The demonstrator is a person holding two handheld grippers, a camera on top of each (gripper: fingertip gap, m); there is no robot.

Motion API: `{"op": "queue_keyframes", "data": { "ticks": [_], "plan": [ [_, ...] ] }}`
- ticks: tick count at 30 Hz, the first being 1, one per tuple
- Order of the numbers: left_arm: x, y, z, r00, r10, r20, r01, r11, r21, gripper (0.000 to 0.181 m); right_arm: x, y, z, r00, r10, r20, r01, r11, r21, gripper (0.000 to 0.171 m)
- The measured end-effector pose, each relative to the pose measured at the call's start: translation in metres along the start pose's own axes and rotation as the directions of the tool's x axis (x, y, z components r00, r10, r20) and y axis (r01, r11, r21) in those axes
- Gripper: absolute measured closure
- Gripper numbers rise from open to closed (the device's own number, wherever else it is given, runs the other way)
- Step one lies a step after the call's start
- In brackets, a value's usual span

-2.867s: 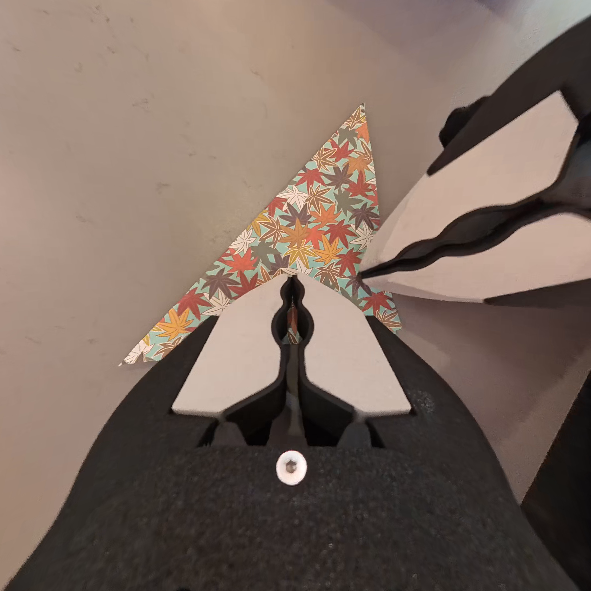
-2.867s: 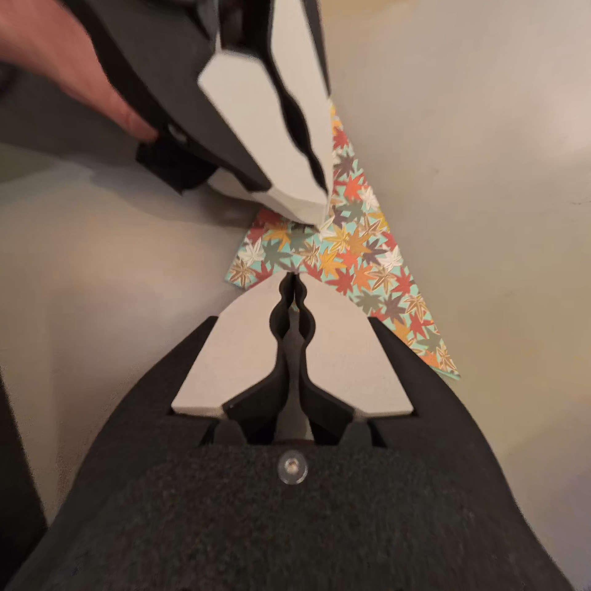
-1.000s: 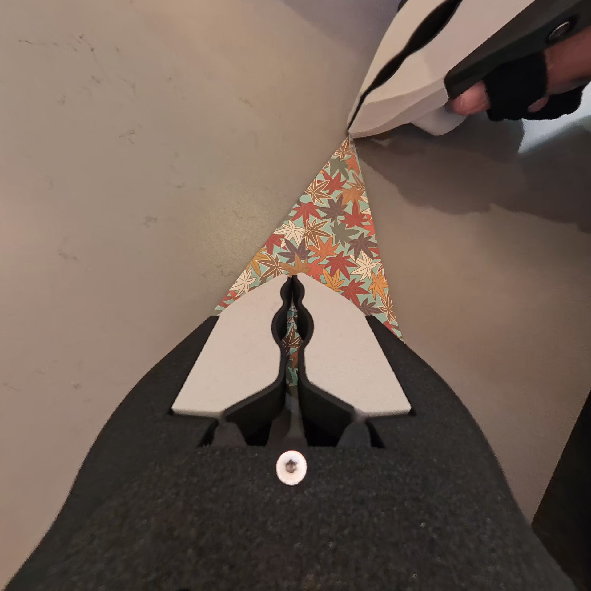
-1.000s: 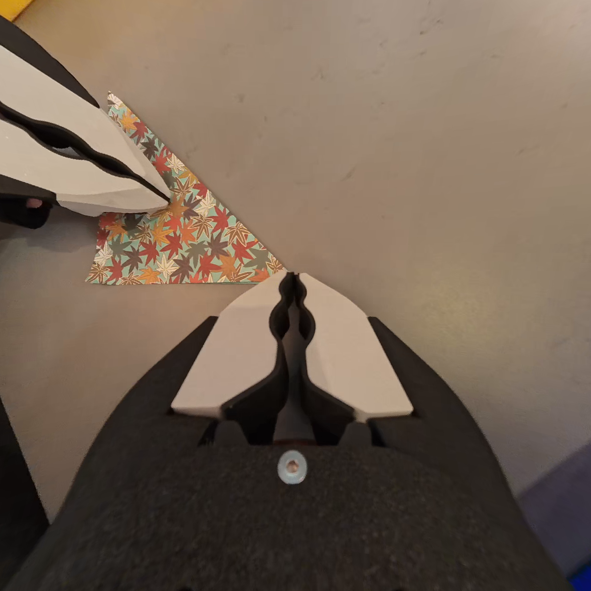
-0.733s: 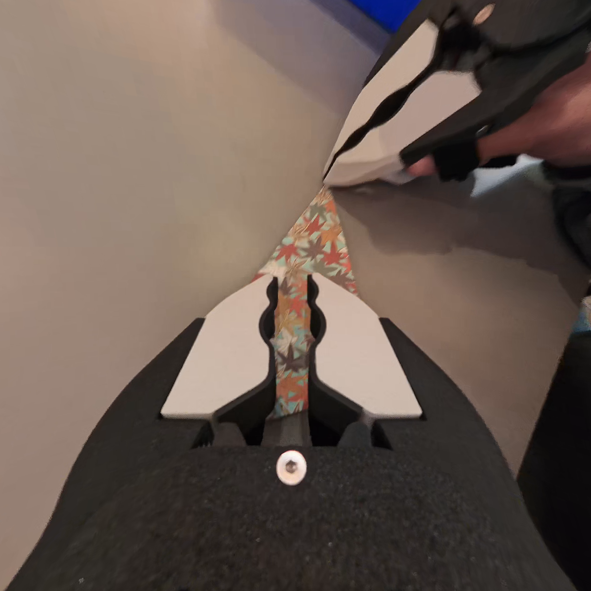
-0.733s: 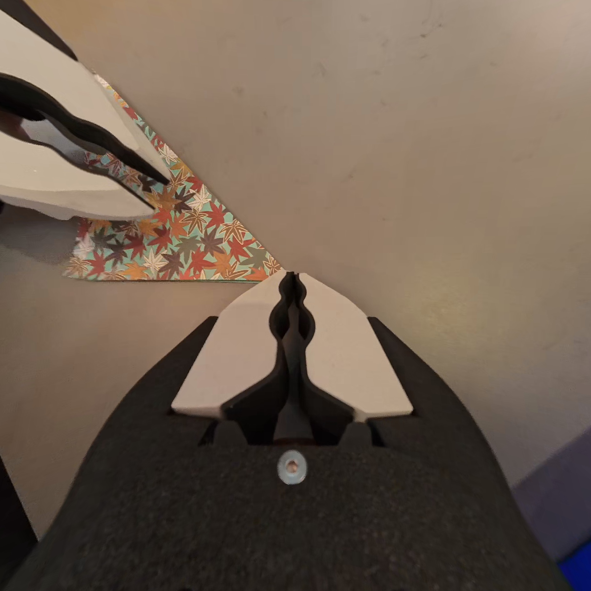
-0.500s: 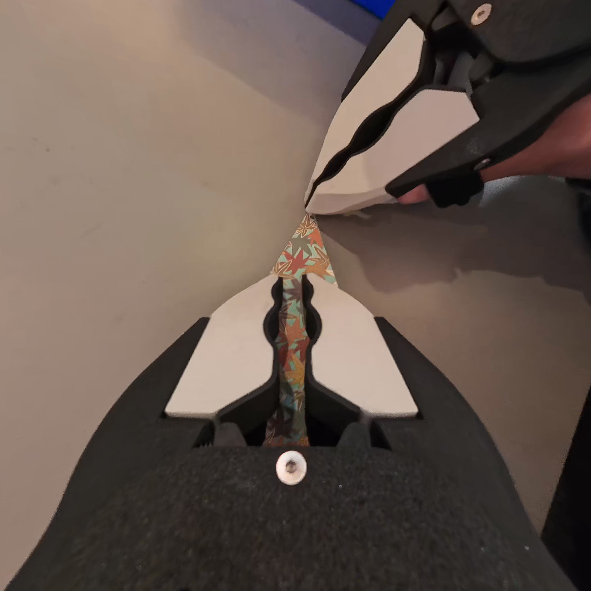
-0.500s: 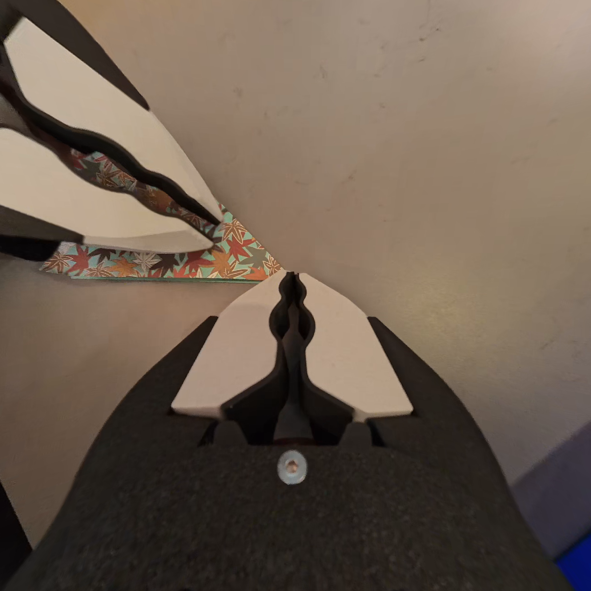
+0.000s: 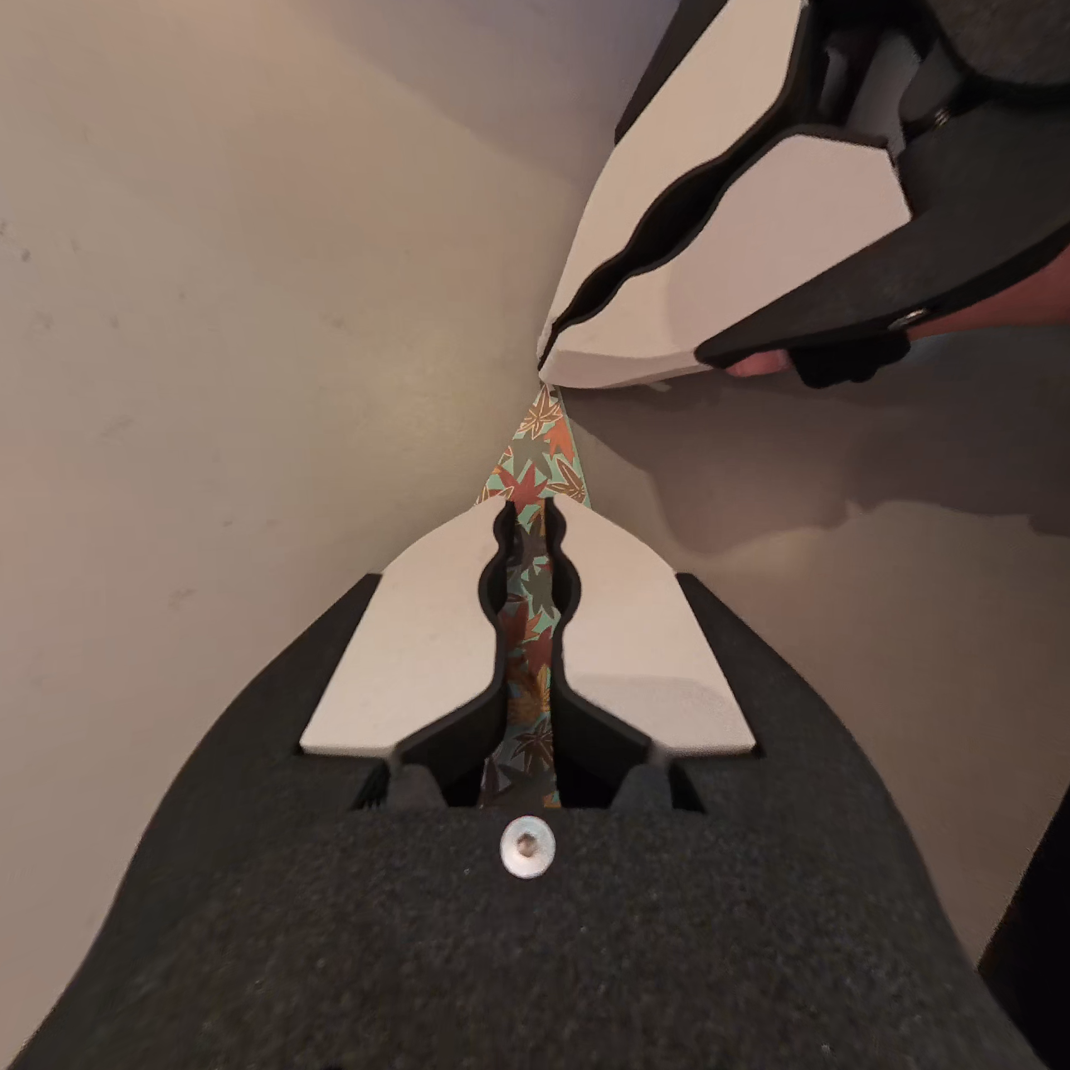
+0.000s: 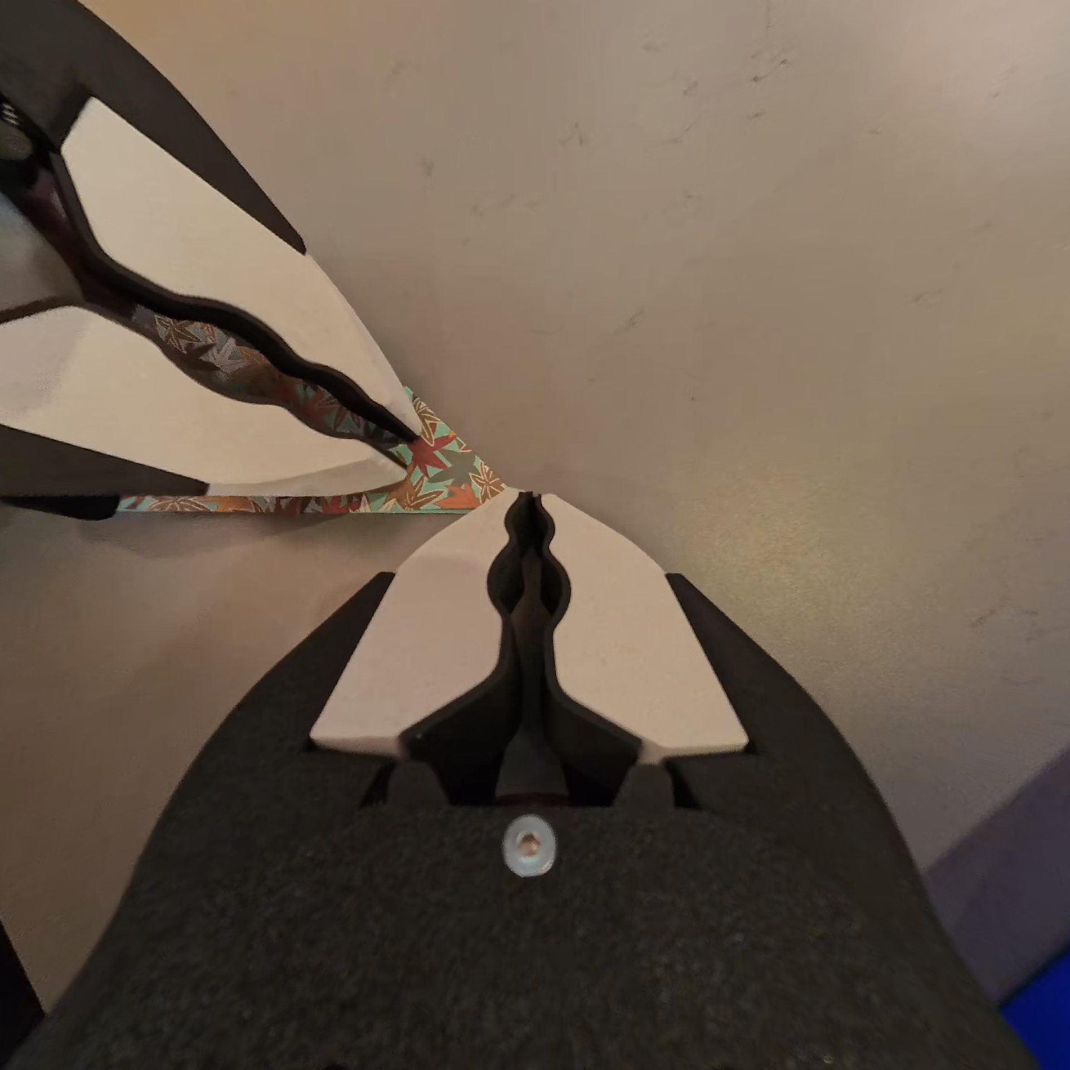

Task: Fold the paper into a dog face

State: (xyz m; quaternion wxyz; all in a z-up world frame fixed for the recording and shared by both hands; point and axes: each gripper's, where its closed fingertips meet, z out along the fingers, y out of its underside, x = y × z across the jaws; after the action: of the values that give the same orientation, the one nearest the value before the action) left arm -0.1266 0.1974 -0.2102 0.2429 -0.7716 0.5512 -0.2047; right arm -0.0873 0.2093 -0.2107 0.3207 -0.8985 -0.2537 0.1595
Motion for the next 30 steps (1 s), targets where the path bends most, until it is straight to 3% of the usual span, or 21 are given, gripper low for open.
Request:
{"op": "queue_keyframes", "data": {
  "ticks": [7, 13, 21, 30],
  "plan": [
    [0.005, 0.002, -0.016, 1.0, -0.006, 0.012, 0.006, 0.999, -0.033, 0.152, 0.0, 0.0, 0.0, 0.999, -0.024, -0.021, 0.024, 1.0, -0.005, 0.171],
    [0.002, -0.023, -0.033, 0.997, 0.081, 0.009, -0.081, 0.992, 0.097, 0.165, 0.0, 0.0, 0.0, 0.999, -0.034, -0.029, 0.034, 0.999, -0.005, 0.171],
    [-0.004, 0.0, -0.003, 0.995, 0.088, -0.044, -0.089, 0.996, -0.016, 0.174, 0.002, 0.0, 0.001, 0.999, -0.035, -0.032, 0.035, 0.999, -0.002, 0.171],
    [-0.001, 0.002, -0.002, 0.994, 0.077, -0.071, -0.076, 0.997, 0.019, 0.172, 0.003, -0.001, 0.001, 0.999, -0.033, -0.033, 0.033, 0.999, 0.003, 0.171]
  ]
}}
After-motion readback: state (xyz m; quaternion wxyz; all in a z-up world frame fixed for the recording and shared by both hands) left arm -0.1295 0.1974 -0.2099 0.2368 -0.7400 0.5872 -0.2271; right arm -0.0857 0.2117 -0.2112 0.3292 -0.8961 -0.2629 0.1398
